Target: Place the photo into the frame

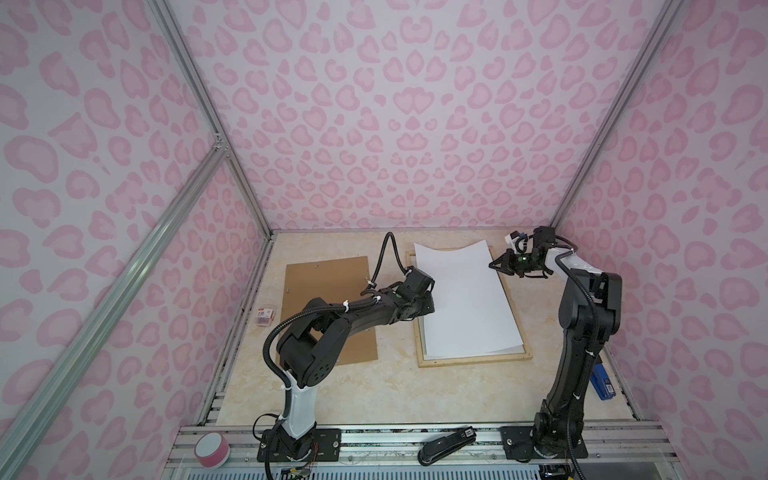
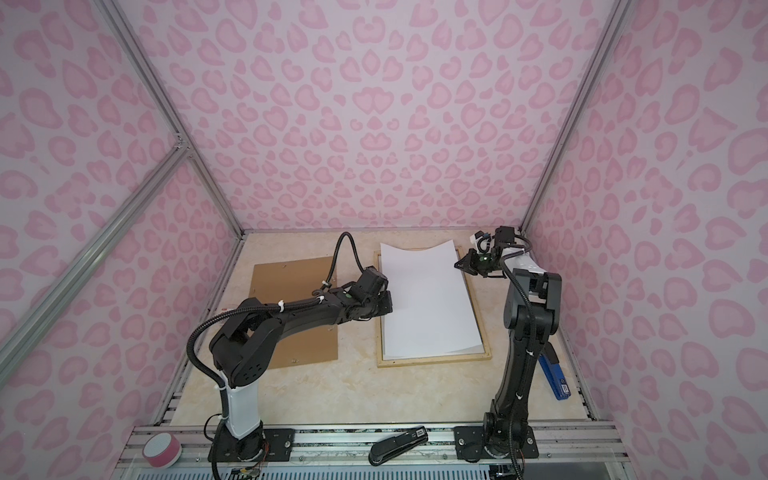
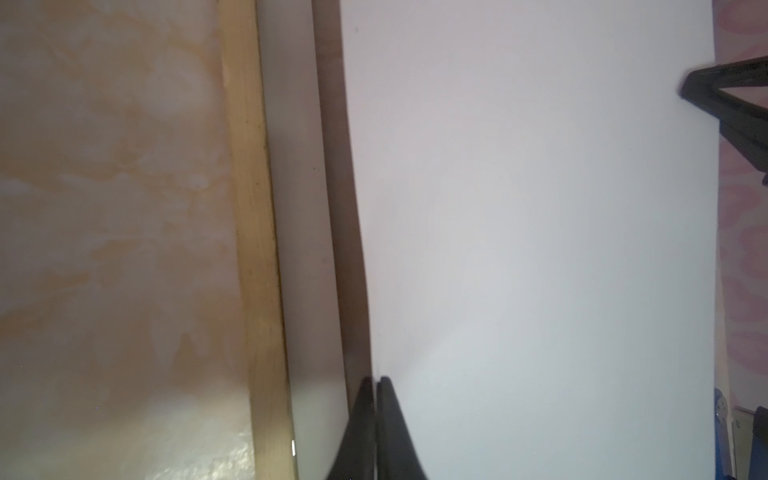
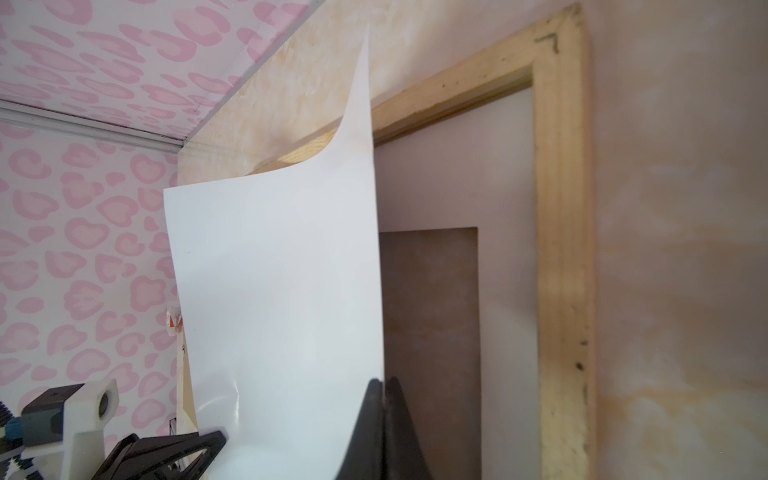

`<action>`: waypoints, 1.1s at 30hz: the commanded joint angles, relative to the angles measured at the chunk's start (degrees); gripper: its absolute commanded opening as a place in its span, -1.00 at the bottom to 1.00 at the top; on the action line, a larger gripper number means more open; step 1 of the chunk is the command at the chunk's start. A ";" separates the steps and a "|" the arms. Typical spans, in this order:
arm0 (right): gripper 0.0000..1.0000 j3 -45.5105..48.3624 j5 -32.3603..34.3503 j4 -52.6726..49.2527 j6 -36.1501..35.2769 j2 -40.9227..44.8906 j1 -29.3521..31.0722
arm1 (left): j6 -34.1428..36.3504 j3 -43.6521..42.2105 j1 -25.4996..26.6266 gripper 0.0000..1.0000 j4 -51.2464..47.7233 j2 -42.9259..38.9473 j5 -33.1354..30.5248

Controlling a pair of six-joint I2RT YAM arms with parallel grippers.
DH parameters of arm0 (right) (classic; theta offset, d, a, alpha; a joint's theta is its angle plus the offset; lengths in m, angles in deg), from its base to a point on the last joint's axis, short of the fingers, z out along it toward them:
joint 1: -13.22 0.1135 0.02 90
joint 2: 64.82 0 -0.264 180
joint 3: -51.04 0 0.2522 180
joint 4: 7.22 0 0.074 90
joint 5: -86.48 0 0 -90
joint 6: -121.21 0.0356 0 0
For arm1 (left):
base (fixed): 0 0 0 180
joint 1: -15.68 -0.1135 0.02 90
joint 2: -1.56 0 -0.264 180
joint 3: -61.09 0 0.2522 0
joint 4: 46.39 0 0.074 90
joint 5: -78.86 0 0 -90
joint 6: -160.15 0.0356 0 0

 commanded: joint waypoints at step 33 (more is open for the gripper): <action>-1.00 0.23 0.73 -1.67 -1.76 -0.28 -0.07 | 0.64 -2.86 -2.48 0.13 -8.02 -7.22 -14.15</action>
